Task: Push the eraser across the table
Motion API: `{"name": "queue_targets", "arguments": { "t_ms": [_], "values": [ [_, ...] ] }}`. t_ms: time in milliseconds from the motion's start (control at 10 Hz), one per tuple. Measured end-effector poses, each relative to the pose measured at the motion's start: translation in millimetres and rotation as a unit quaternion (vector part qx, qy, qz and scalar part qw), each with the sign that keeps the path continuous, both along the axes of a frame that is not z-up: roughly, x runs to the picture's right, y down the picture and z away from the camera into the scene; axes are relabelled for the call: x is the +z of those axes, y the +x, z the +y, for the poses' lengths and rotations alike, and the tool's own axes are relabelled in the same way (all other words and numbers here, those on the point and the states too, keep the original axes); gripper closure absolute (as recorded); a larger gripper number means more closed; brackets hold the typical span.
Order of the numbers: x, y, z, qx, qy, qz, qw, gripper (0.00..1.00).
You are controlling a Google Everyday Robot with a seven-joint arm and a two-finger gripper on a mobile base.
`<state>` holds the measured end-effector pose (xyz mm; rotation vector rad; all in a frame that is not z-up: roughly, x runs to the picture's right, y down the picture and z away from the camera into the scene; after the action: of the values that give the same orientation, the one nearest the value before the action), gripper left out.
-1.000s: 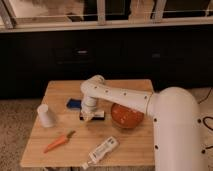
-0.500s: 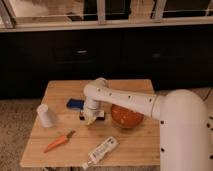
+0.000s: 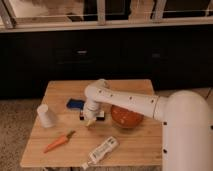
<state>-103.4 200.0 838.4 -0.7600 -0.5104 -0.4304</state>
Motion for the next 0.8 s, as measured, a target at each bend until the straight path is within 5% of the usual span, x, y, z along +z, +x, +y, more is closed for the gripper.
{"name": "queue_targets", "arguments": {
  "t_ms": [800],
  "values": [
    [45.5,18,-40,0.016,0.033,0.048,0.9981,0.96]
  ]
}}
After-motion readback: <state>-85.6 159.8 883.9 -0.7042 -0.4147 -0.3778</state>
